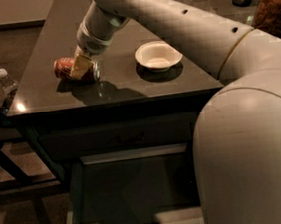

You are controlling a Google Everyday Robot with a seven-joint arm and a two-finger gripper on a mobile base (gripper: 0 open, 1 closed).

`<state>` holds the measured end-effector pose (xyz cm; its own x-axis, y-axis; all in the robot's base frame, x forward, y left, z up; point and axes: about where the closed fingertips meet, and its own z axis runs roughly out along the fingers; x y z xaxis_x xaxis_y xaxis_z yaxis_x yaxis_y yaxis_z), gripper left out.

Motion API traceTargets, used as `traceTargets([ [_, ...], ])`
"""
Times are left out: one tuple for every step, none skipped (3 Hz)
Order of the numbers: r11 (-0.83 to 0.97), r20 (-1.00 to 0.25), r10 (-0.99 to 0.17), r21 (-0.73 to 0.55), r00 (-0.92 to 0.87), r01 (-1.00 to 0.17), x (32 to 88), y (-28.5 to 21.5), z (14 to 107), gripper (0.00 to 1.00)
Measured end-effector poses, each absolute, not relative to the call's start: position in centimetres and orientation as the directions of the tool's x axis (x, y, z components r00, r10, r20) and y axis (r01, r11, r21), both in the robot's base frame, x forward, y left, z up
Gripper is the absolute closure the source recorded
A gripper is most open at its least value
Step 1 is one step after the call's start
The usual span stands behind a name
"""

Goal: Pick coke can from middle drawer and place on counter

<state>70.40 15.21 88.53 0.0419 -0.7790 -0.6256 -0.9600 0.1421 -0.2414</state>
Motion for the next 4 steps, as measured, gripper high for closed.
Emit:
traceTargets([
  [0.153,-0.62,-0.784,-0.213,0.013,-0.965,69.91,14.29,86.34,1.0],
  [0.153,-0.62,-0.784,-0.213,0.013,-0.965,69.91,14.3,86.77,0.81],
  [0.153,-0.62,-0.784,-0.213,0.013,-0.965,69.91,14.3,86.77,0.58],
  [0.153,-0.62,-0.784,-0.213,0.013,-0.965,69.91,14.3,86.77,0.35],
])
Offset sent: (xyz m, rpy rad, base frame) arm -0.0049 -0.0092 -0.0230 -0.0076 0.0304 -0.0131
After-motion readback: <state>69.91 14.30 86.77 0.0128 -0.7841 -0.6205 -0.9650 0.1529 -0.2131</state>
